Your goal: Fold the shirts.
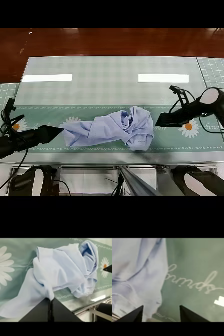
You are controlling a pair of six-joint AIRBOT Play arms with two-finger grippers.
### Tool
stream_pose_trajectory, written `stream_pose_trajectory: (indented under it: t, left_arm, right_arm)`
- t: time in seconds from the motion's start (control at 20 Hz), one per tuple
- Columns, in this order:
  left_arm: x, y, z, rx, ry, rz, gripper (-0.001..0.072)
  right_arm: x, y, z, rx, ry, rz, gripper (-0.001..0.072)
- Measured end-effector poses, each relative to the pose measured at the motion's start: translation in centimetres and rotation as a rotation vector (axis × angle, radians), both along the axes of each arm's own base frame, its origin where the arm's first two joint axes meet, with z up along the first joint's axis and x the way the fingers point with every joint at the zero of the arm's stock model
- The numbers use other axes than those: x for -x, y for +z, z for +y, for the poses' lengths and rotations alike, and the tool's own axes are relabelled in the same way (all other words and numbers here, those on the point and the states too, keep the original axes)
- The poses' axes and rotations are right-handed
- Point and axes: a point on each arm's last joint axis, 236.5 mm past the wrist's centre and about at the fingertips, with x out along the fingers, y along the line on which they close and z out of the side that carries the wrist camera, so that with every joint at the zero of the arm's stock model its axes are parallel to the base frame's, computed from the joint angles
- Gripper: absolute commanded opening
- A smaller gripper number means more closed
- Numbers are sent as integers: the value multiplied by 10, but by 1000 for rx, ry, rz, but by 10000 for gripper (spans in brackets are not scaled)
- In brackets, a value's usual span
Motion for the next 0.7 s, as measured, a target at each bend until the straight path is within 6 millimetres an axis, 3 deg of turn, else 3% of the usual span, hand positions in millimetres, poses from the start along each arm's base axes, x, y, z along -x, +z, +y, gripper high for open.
stream_pose_trajectory:
  t: [0.15, 0.4, 0.45, 0.6, 0.7]
  left_arm:
    - [-2, -2, 2, -5, 3, 4, 17]
    - [-7, -4, 5, -15, 11, -5, 18]
    - [-8, -4, 6, -14, 11, -4, 17]
    - [-14, -6, 9, -16, 25, -6, 17]
    - [-17, -7, 10, -18, 30, -7, 17]
  right_arm:
    - [-5, -12, 13, -97, -109, -15, 548]
    - [-17, -26, 17, -139, -238, -20, 528]
    - [-16, -30, 20, -147, -245, -2, 450]
    - [-4, -39, 38, -160, -205, 55, 37]
    - [8, -43, 51, -155, -149, 83, 20]
